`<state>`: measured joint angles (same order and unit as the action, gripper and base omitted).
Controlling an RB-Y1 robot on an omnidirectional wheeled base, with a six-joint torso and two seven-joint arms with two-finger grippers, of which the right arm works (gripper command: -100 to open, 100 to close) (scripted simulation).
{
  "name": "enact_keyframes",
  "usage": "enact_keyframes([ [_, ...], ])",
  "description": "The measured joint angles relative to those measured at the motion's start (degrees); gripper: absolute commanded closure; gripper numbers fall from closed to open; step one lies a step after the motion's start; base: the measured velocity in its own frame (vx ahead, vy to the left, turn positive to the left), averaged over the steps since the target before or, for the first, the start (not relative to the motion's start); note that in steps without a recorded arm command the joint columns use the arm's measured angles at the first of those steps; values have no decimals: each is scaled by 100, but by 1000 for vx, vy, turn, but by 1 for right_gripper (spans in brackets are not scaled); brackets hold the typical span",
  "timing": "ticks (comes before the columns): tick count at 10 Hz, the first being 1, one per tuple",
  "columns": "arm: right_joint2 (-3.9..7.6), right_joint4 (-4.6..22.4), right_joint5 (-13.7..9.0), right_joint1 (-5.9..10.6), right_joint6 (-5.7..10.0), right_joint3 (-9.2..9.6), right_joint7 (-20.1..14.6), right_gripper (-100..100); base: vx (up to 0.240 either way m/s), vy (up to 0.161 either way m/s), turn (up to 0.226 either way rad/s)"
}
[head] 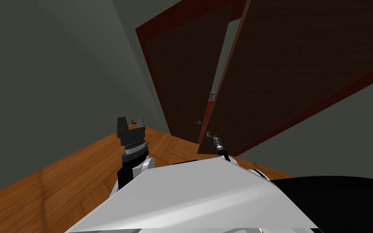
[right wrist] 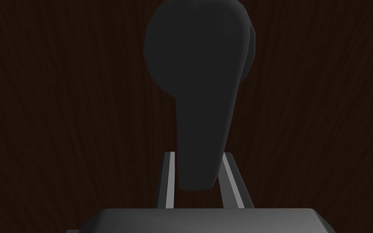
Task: Pull the door open
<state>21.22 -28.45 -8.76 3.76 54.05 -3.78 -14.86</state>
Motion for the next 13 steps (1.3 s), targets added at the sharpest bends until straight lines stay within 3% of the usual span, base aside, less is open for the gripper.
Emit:
enact_keyframes([
  [2,48,223,59,83,149,166,-113,100,-118,-33,6],
  [4,65,156,84,38,143,236,-165,100,-19,5,7],
  [6,74,-137,95,-92,33,285,-167,100,-81,-18,20],
  [7,73,-500,112,-264,-91,343,-177,100,-76,-26,8],
  [8,71,-515,127,-240,-88,377,-191,100,-27,-3,-5],
  [10,86,-135,145,-58,111,414,-244,100,-41,-11,7],
  [11,116,181,177,95,290,503,-312,100,-107,-54,16],
  [12,134,49,193,28,272,556,-351,100,-130,-75,2],
  [13,151,-368,213,-173,94,624,-371,100,-99,-53,5],
])
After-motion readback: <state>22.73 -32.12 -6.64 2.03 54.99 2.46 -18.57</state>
